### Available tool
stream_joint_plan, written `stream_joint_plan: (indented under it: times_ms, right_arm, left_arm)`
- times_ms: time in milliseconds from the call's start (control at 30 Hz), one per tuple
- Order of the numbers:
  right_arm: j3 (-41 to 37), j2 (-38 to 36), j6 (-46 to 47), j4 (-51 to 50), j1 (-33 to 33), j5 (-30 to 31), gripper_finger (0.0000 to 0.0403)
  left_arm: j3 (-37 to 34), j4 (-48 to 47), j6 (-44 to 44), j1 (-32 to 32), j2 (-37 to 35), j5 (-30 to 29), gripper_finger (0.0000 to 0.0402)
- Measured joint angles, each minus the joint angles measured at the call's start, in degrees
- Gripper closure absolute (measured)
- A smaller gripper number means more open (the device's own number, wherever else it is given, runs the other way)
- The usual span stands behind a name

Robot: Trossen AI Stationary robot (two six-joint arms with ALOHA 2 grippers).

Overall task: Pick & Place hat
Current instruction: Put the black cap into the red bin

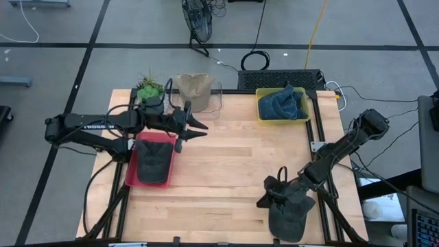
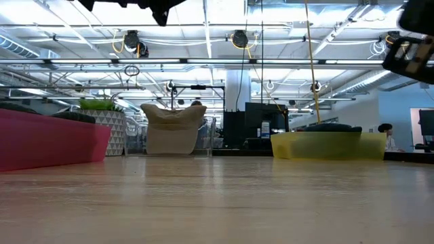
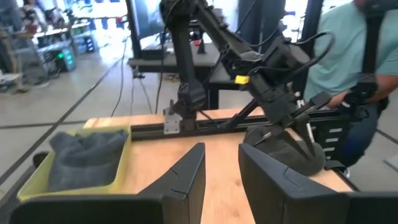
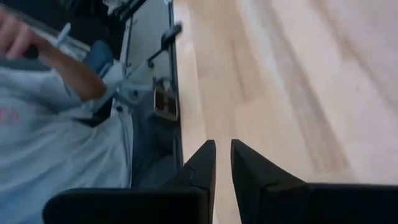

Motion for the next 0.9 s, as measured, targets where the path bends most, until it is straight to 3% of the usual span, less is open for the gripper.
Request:
stream_joint_plan:
  times_ms: [200,433,900]
  right_arm:
    - [0.0,0.22,-0.09,-2.27,3.74,-0.46,0.0371]
    - [-0.02,0.2,-4.24,-4.13,2.58,-1.74,0.0371]
    - [-0.02,0.17,-1.59,-4.15,2.35,-0.57,0.0371]
  left_arm:
    - [0.0,-1.13,-0.87,-4.37,0.0,-5.91,0.0293]
    - [0.0,-1.64,0.84,-6.58,0.0,-12.02,0.0293]
    - [0.0,-2.86,0.64,-6.98,0.0,-11.96,0.0293]
